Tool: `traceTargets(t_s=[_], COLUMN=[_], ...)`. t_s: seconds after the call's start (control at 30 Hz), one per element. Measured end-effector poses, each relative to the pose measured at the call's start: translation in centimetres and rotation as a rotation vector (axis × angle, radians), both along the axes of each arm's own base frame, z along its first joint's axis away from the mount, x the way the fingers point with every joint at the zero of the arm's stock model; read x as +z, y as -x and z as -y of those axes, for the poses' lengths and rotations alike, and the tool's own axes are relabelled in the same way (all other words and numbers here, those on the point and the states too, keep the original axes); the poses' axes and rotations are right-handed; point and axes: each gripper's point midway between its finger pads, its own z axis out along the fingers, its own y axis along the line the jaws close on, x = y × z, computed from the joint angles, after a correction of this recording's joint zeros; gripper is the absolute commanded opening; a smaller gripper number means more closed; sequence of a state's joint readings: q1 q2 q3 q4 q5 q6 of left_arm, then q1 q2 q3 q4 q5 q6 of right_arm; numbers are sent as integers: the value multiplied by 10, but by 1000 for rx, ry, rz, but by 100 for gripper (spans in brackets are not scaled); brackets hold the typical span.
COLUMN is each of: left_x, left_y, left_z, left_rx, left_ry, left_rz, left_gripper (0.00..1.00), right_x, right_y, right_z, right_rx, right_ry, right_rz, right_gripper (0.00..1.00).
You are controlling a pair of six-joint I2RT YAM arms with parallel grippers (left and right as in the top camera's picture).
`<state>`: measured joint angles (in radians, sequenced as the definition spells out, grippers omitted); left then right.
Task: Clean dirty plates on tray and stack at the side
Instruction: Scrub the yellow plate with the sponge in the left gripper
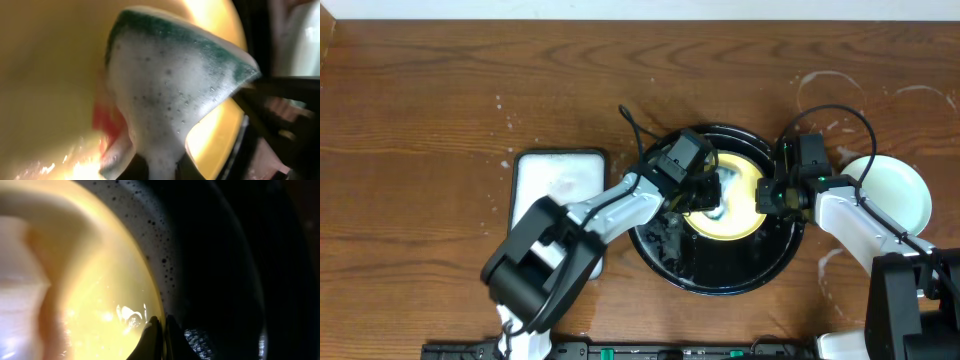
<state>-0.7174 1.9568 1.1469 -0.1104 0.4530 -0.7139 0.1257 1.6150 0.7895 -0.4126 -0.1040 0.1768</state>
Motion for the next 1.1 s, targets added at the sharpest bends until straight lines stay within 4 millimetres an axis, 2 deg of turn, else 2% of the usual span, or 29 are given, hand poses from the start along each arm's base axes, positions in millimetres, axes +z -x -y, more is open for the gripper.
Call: traceTargets(t_s=[0.2,0.4,0.57,0.7,0.93,1.1], left_x=[-7,-4,-2,-3,-5,-5], left_y=[-6,-21,-26,-24,-21,-11], left_z=[-8,-46,-52,-46,-6,6], left_rx=[-14,26,27,46,83,76], left_ry=[-121,-375,-441,-401,-180,-116], left_rz=[53,113,138,104,-19,-102], left_gripper=[7,7,7,7,8,8], right_x=[0,0,-1,-1,-1,-1], right_y=[3,3,4,4,5,5], right_z=[-2,-3,-3,-3,-3,-3], right_rx=[5,7,8,8,7,7], right_ry=[-13,-15,-17,-17,-16,-15], right_rz=[-12,-15,-19,-19,-22,-24], right_gripper=[1,1,1,1,1,1])
